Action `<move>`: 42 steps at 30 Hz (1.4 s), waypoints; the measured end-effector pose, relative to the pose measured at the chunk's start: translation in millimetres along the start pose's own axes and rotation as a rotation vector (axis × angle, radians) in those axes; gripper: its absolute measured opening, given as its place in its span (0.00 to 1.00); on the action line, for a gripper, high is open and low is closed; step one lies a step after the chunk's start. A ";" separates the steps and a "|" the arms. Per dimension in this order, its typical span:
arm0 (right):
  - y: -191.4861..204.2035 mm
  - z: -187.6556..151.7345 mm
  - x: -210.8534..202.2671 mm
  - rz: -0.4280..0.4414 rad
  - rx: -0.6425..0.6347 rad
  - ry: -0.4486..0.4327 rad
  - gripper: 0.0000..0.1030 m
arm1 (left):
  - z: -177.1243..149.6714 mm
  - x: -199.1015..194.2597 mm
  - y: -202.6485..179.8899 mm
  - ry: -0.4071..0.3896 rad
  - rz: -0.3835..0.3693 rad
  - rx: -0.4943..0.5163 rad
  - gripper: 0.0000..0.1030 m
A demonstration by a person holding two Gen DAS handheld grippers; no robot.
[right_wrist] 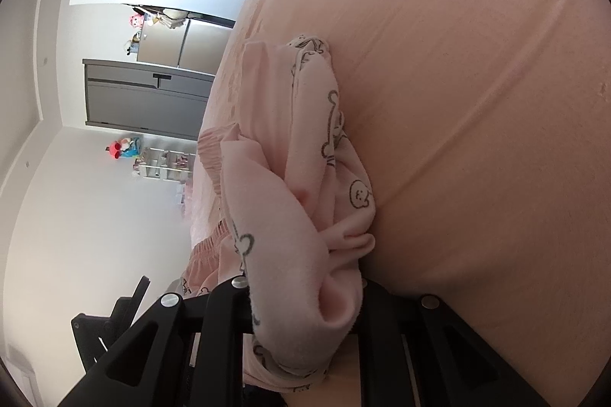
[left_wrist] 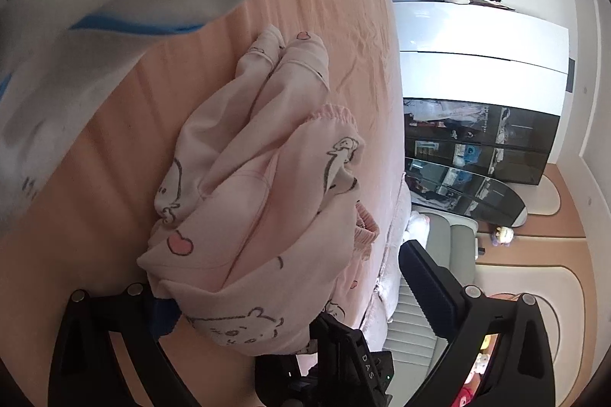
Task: Fold clothes
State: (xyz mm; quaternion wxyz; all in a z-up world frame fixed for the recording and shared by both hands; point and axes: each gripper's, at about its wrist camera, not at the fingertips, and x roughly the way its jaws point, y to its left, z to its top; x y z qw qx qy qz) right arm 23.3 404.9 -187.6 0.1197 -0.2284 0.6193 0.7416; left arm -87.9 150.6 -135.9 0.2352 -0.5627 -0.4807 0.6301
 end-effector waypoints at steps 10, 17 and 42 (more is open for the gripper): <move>-2.9 -4.6 -3.8 0.030 -0.045 0.003 0.11 | 4.6 13.6 -8.2 -0.049 0.019 -0.042 0.99; 1.7 -8.8 -4.3 0.020 -0.109 -0.001 0.10 | -1.0 5.2 14.4 -0.081 0.120 -0.067 0.17; 49.2 -24.1 -29.8 -0.222 -0.338 -0.016 0.15 | -17.2 -9.8 10.9 -0.032 0.009 -0.028 0.15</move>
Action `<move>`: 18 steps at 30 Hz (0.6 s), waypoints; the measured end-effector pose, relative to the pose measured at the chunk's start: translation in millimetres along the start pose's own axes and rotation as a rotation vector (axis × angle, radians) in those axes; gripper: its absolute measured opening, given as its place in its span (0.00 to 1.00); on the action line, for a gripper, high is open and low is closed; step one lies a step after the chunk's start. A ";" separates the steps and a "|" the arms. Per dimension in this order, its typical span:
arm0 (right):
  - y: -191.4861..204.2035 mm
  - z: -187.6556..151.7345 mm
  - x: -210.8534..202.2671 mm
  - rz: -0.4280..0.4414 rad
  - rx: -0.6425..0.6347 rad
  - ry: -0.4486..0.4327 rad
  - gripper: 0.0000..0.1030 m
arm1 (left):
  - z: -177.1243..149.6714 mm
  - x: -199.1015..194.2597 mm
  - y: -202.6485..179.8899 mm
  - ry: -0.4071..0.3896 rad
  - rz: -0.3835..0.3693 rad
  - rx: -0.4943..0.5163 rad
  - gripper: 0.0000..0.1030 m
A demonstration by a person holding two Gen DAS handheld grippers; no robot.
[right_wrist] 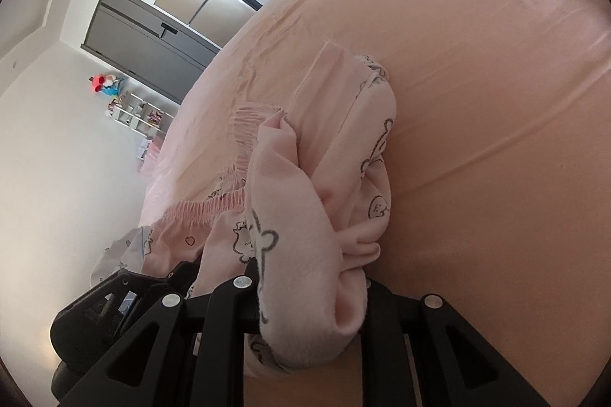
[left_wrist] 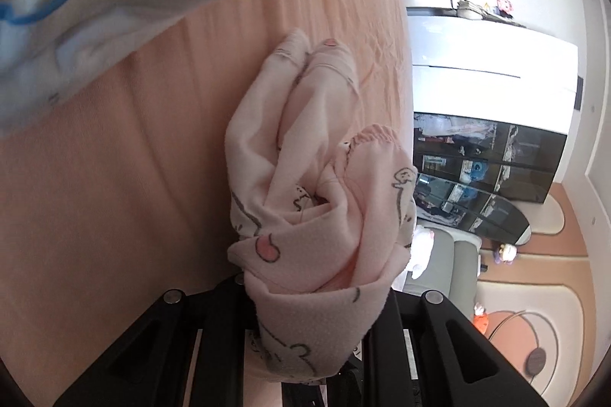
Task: Fold clothes
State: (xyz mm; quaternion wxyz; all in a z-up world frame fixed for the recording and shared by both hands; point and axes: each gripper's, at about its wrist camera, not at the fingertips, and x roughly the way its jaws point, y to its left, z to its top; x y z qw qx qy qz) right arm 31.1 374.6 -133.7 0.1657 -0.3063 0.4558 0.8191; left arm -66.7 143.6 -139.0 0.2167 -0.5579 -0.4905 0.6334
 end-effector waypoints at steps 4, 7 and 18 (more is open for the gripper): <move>4.2 -2.0 -19.1 -0.021 -0.035 -0.021 0.15 | -8.7 -11.0 -2.6 0.004 -0.014 0.027 0.15; 5.6 -4.3 -37.9 -0.024 -0.051 -0.043 0.15 | -15.1 -12.6 -11.2 0.012 -0.030 0.045 0.15; 34.8 -0.2 -109.2 -0.010 -0.159 -0.155 0.15 | -45.2 -41.3 -48.9 0.014 -0.096 0.150 0.15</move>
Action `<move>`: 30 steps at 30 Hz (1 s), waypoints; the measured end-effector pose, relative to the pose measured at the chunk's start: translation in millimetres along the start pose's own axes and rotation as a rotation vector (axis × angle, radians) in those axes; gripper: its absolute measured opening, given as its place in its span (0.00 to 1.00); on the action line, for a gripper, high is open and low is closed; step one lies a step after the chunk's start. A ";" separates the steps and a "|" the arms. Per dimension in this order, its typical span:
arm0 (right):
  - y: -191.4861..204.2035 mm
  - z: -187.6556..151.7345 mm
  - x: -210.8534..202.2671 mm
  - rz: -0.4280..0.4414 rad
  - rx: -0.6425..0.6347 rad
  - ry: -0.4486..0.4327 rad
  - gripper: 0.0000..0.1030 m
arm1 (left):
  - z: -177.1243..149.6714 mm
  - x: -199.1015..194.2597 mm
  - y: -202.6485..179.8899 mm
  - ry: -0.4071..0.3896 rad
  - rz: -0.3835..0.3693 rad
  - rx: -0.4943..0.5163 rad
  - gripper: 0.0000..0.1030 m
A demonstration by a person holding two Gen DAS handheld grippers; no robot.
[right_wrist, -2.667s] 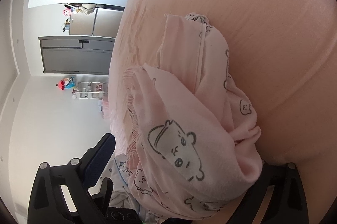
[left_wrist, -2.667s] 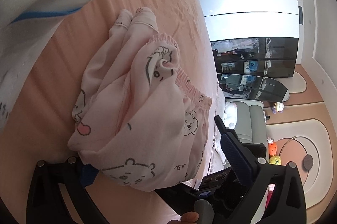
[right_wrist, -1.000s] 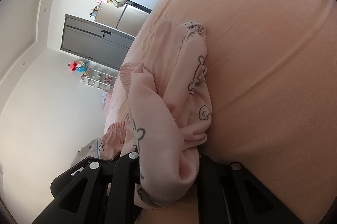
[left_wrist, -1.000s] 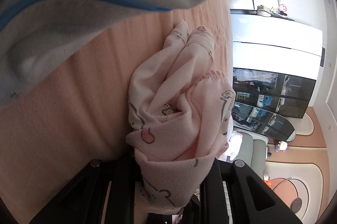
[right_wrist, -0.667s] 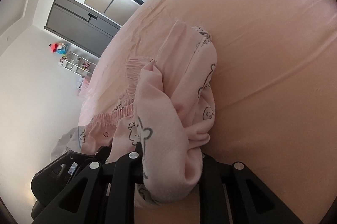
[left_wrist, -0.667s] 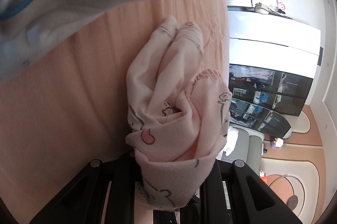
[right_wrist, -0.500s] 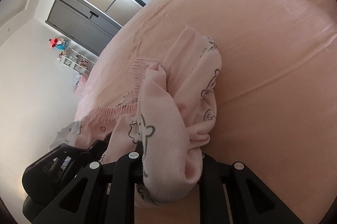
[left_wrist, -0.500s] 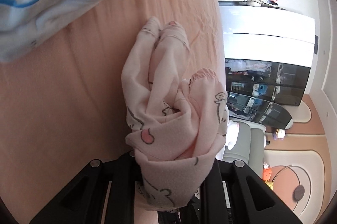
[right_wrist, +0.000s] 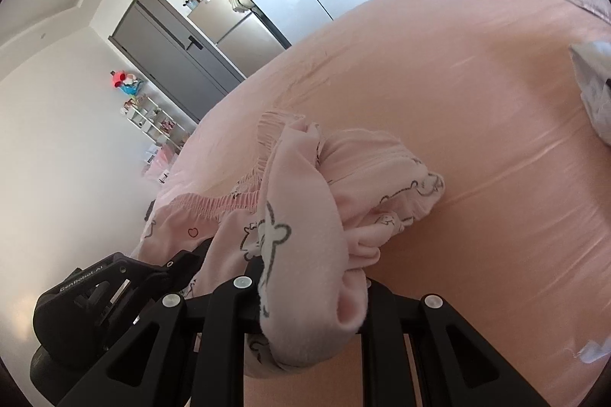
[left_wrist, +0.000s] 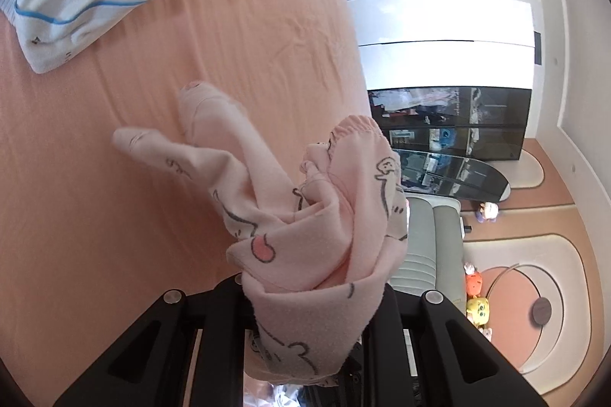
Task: Fold clothes
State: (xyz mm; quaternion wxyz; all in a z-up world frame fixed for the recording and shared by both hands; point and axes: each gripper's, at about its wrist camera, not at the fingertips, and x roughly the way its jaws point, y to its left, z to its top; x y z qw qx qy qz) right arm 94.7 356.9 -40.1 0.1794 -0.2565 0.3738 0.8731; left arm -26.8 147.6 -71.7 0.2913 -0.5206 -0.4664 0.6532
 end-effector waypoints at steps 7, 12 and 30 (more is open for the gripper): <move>9.8 16.9 -49.7 0.024 -0.014 -0.088 0.15 | -22.3 -9.8 -28.4 0.008 -0.039 0.088 0.15; 9.1 33.7 -87.3 0.055 0.000 -0.144 0.16 | -45.7 -5.2 -56.1 0.018 -0.032 0.202 0.15; -50.3 103.4 -193.9 -0.041 -0.036 -0.342 0.18 | -129.0 68.4 -119.7 0.224 -0.159 0.282 0.15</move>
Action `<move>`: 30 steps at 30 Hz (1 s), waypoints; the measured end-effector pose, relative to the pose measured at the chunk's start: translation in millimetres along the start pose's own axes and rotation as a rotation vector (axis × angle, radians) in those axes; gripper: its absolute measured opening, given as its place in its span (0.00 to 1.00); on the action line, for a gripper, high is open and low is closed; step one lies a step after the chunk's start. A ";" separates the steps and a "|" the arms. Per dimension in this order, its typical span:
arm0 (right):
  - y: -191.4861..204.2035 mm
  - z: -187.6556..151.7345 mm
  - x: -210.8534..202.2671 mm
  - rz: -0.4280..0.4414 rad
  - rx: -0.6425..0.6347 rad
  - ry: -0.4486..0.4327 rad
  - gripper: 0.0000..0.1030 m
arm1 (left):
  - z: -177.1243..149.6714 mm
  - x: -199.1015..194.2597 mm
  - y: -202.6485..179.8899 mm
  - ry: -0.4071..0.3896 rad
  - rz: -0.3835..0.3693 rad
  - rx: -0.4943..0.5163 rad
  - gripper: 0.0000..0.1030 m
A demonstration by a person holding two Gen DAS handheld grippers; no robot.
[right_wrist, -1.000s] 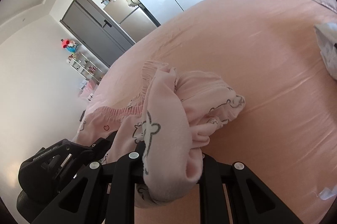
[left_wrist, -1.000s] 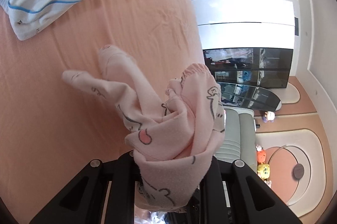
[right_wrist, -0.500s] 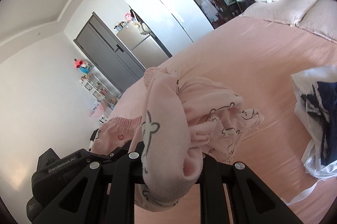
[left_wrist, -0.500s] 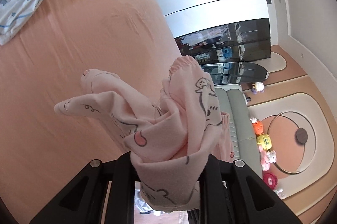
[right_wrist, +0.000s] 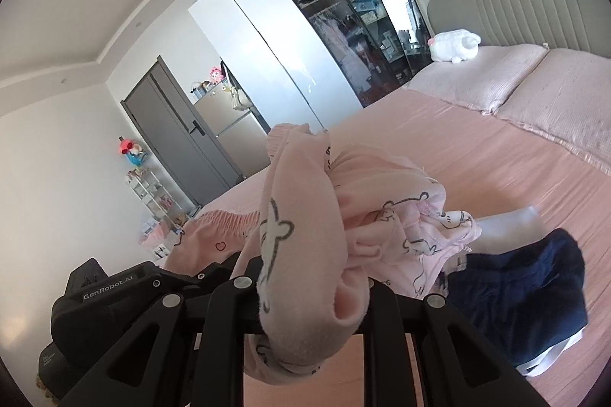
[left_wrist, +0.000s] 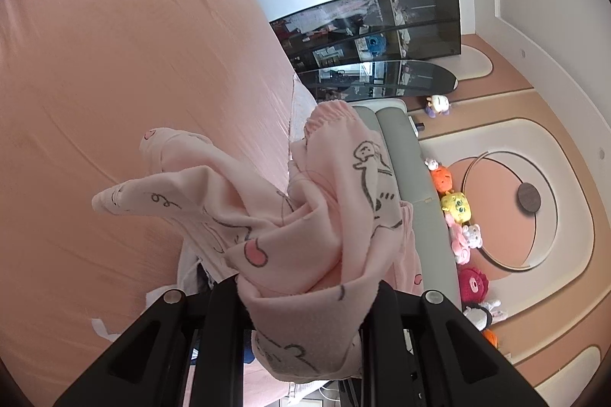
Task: Fold clothes
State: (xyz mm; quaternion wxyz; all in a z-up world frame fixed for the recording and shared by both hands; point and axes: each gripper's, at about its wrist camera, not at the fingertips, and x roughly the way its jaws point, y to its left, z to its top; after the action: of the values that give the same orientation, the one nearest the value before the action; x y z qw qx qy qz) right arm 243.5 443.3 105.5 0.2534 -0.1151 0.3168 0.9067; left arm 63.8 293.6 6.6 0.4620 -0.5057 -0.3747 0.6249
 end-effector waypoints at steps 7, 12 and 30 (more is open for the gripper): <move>-35.5 27.5 -13.3 -0.030 -0.017 -0.024 0.19 | -12.2 38.0 -23.4 0.071 -0.021 0.023 0.15; -56.5 42.5 -22.6 -0.067 -0.055 -0.040 0.19 | -25.4 67.3 -41.9 0.129 -0.014 0.072 0.15; -158.8 76.6 -25.8 -0.112 0.041 -0.058 0.19 | -54.3 162.5 -60.4 0.251 -0.107 0.156 0.15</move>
State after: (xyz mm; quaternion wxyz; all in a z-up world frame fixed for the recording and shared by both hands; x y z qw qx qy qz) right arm 346.2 588.3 92.2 0.3149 -0.1011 0.3210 0.8875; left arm 118.9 466.6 5.4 0.5757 -0.5215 -0.2907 0.5586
